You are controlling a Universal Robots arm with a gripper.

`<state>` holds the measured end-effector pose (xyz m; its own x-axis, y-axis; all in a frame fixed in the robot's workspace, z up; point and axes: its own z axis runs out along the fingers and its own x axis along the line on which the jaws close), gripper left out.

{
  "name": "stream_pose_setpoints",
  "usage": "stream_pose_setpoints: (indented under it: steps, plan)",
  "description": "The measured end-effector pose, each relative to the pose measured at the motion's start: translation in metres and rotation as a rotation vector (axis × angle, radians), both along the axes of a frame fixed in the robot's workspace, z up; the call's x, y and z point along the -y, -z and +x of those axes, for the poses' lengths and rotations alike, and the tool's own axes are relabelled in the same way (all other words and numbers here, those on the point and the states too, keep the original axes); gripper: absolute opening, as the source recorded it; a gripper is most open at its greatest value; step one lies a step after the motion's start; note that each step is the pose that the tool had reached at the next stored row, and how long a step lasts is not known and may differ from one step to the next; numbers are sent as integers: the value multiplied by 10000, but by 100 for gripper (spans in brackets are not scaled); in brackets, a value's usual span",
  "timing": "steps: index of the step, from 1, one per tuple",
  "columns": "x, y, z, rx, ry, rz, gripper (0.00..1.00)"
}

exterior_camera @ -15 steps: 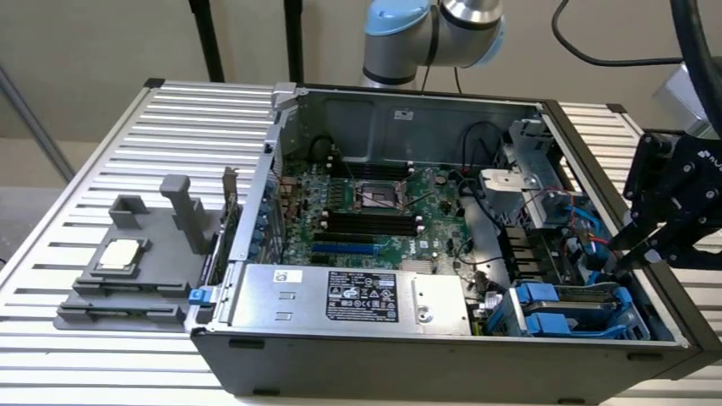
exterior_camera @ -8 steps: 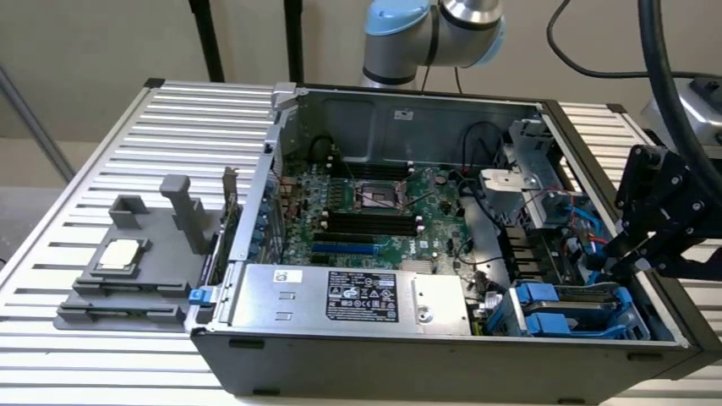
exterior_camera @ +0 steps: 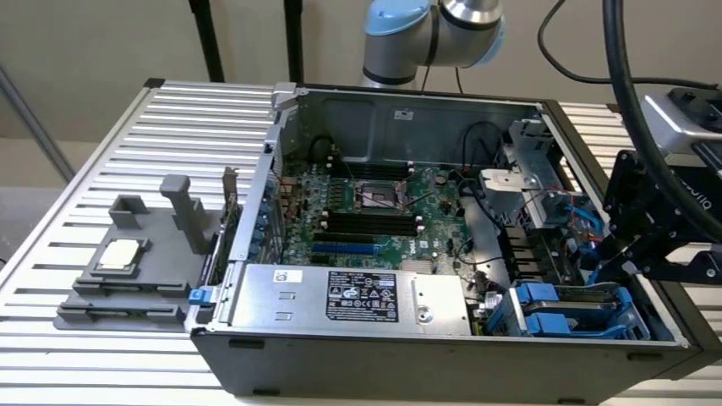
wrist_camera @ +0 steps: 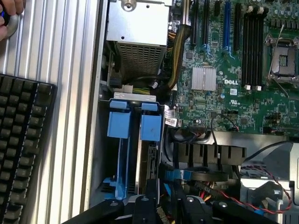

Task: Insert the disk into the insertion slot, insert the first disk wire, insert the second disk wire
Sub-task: 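Insert the first disk wire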

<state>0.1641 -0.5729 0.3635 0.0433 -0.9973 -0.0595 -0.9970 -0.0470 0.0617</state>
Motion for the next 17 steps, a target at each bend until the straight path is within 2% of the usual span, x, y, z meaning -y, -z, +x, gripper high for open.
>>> stream_pose_setpoints:
  steps: [3,4,10,17]
  plan:
    - [-26,12,-15,0,-29,-1,29]
    - [-35,16,-20,0,-41,0,36]
    - [-83,42,-56,0,-132,-1,36]
    - [-91,45,-106,0,-254,-1,36]
